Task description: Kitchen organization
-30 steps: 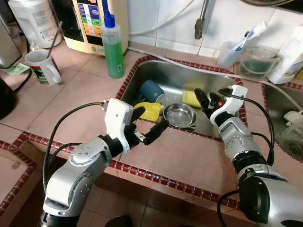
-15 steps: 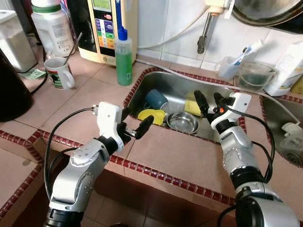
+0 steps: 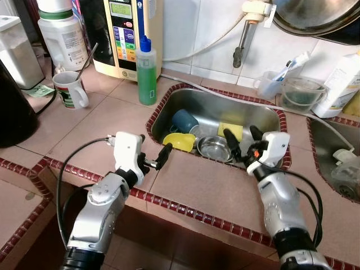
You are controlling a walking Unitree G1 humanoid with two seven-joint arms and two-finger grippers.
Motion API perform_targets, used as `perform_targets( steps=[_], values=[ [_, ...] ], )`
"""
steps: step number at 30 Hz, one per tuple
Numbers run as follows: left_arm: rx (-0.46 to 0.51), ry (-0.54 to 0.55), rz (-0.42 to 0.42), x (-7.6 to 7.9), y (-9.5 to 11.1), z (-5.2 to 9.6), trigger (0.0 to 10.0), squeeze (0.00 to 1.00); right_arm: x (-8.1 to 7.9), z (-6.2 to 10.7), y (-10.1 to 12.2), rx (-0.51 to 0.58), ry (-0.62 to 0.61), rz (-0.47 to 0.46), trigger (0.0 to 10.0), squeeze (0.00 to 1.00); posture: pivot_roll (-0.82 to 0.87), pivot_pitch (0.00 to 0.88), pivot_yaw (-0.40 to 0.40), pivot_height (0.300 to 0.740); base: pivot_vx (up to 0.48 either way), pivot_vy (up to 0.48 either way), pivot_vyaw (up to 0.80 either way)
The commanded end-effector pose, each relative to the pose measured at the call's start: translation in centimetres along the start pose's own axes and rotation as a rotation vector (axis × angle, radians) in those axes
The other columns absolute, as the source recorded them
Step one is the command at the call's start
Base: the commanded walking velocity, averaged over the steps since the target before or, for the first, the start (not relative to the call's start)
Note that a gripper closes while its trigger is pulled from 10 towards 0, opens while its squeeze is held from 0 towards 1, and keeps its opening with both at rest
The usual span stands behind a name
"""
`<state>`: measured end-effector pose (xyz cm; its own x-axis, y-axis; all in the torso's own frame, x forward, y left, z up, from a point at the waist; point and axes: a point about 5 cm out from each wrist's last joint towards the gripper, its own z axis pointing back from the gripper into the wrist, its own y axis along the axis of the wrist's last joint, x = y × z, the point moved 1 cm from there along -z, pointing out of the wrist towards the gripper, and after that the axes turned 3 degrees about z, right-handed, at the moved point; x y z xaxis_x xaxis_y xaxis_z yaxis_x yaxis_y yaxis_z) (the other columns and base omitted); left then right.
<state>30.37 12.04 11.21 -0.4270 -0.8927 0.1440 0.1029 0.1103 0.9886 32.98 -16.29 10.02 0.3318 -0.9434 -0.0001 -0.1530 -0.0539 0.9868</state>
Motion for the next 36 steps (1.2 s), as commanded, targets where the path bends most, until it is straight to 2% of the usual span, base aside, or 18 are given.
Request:
perform_targets(
  steps=[1, 2, 6, 15, 18, 20, 28, 33, 34, 36],
  values=[
    [-0.002, 0.009, 0.009, 0.0, -1.0, 0.3, 10.0, 0.0, -0.4, 0.5, -0.1, -0.002, 0.029, 0.065, 10.0, 0.0, 0.08, 0.0, -0.033, 0.74, 0.0, 0.0, 0.0],
    [-0.005, 0.023, 0.024, -0.2, -1.8, 0.5, 10.0, 0.0, -0.9, 0.9, -0.6, -0.011, 0.05, 0.107, 10.0, 0.0, 0.08, 0.0, -0.033, 0.74, 0.0, 0.0, 0.0],
    [0.012, 0.02, 0.029, -0.2, -2.4, 1.1, 10.0, 0.0, -1.8, 1.8, -1.1, -0.012, 0.076, 0.178, 10.0, 0.0, 0.07, 0.0, -0.036, 0.74, 0.0, 0.0, 0.0],
    [0.068, 0.042, 0.03, -0.3, -1.4, 1.0, 10.0, 0.0, -2.0, 2.0, -0.3, 0.032, 0.035, 0.169, 10.0, 0.0, 0.08, 0.0, -0.038, 0.74, 0.0, 0.0, 0.0],
    [0.099, 0.049, 0.019, -0.6, -0.7, 0.9, 10.0, 0.0, -1.8, 1.7, 0.5, 0.065, 0.014, 0.183, 10.0, 0.0, 0.08, 0.0, -0.038, 0.74, 0.0, 0.0, 0.0],
    [0.138, 0.059, 0.014, -1.0, 0.6, 0.6, 10.0, 0.0, -1.5, 1.2, 1.9, 0.111, -0.004, 0.193, 10.0, 0.0, 0.08, 0.0, -0.038, 0.74, 0.0, 0.0, 0.0],
    [0.189, 0.079, -0.002, -1.9, 2.4, 0.3, 10.0, 0.0, -1.5, 0.8, 3.5, 0.163, -0.003, 0.201, 10.0, 0.0, 0.08, 0.0, -0.04, 0.74, 0.0, 0.0, 0.0],
    [0.186, 0.091, 0.017, -2.5, 3.0, 0.2, 10.0, 0.0, -1.1, 0.7, 4.5, 0.2, -0.05, 0.165, 10.0, 0.0, 0.08, 0.0, -0.04, 0.74, 0.0, 0.0, 0.0],
    [0.207, 0.088, 0.003, -2.5, 3.4, 0.3, 10.0, 0.0, -0.7, 0.8, 5.2, 0.23, -0.133, 0.113, 10.0, 0.0, 0.08, 0.0, -0.043, 0.74, 0.0, 0.0, 0.0],
    [0.224, 0.083, -0.022, -2.5, 3.7, 0.5, 10.0, 0.0, -0.6, 1.0, 5.5, 0.245, -0.187, 0.081, 10.0, 0.0, 0.08, 0.0, -0.043, 0.74, 0.0, 0.0, 0.0]
  ],
)
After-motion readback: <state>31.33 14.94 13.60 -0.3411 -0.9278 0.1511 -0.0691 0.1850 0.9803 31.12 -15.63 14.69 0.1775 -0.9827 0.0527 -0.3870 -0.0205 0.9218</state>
